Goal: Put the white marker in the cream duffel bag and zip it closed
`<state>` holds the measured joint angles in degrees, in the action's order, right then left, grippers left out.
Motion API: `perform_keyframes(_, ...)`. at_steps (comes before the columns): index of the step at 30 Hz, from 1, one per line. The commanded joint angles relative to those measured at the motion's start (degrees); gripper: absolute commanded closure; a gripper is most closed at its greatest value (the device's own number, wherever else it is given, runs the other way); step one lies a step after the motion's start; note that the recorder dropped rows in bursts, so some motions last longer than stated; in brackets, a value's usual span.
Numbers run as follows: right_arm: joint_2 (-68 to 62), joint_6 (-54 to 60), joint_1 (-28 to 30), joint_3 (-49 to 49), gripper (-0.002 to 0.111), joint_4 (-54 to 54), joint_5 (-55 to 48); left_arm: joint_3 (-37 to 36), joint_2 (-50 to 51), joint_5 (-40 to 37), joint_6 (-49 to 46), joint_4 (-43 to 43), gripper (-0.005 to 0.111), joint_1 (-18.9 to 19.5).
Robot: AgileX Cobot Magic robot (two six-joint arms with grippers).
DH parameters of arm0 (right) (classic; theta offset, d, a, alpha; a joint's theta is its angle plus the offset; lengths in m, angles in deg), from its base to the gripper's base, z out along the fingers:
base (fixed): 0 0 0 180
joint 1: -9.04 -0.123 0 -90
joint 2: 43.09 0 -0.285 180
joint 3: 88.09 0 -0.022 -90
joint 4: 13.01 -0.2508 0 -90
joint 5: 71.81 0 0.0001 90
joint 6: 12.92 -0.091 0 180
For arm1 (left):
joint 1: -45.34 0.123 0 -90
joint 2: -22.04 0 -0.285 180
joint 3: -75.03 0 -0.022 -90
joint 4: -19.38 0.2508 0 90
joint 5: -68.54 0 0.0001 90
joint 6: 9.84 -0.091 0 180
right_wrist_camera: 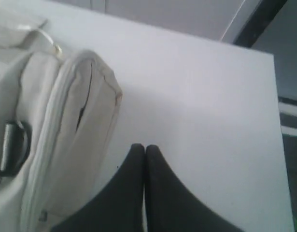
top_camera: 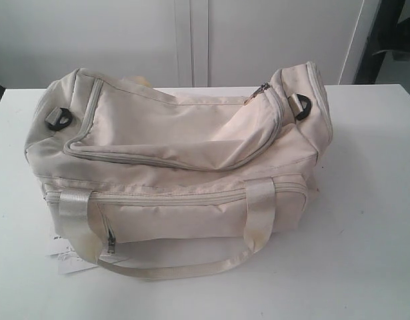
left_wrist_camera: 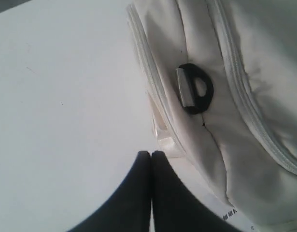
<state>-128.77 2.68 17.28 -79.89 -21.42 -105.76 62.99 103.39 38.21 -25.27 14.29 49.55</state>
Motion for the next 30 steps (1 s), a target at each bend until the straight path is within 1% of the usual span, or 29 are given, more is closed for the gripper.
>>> perform_keyframes(1, 7.45, -0.15, 0.35, 6.51, 0.108, -2.04, 10.37, -5.73, -6.36, 6.71, 1.75, -0.76, 0.107, 0.2)
perform_keyframes(2, 10.79, 1.16, 0.35, 9.34, 0.108, -2.04, 12.95, -8.1, -9.43, 9.43, 1.75, -0.76, 0.107, 0.2)
perform_keyframes(3, 12.14, 1.71, 0.23, 10.47, 0.108, -2.04, 13.8, -9.08, -11.04, 10.45, 1.75, -0.85, 0.107, 0.2)
perform_keyframes(6, 20.38, 4.61, -1.88, 17.06, 0.108, -2.12, 16.82, -15.16, -18.12, 16.04, 3.95, -0.85, 0.107, 0.2)
perform_keyframes(9, 26.34, 4.71, -3.91, 22.25, 0.108, -2.18, 20.62, -19.77, -22.78, 19.29, 5.22, -0.85, 0.107, 0.2)
perform_keyframes(10, 29.5, 4.71, -4.38, 24.63, 0.108, -2.26, 22.03, -21.98, -24.73, 21.63, 5.36, -0.85, 0.107, 0.2)
perform_keyframes(13, 35.5, 4.71, -4.49, 28.99, 0.108, -2.56, 23.67, -25.51, -28.07, 25.19, 8.13, -0.85, 0.107, 0.2)
perform_keyframes(15, 39.28, 4.71, -4.49, 31.32, 0.108, -2.68, 25.44, -27.13, -29.96, 26.02, 10.64, -0.85, 0.107, 0.2)
perform_keyframes(23, 50.16, 4.99, -4.49, 36.0, 0.108, -2.68, 24.8, -31.54, -38.17, 25.52, 9.24, -0.61, 0.107, 0.2)
perform_keyframes(28, 53.8, 4.99, -4.49, 37.1, 0.108, -2.68, 22.79, -34.48, -42.83, 25.53, 9.24, -0.57, 0.107, -2.0)
perform_keyframes(30, 54.43, 4.81, -4.49, 37.1, 0.108, -2.68, 20.9, -35.4, -44.12, 25.68, 9.24, -0.57, 0.107, -2.17)
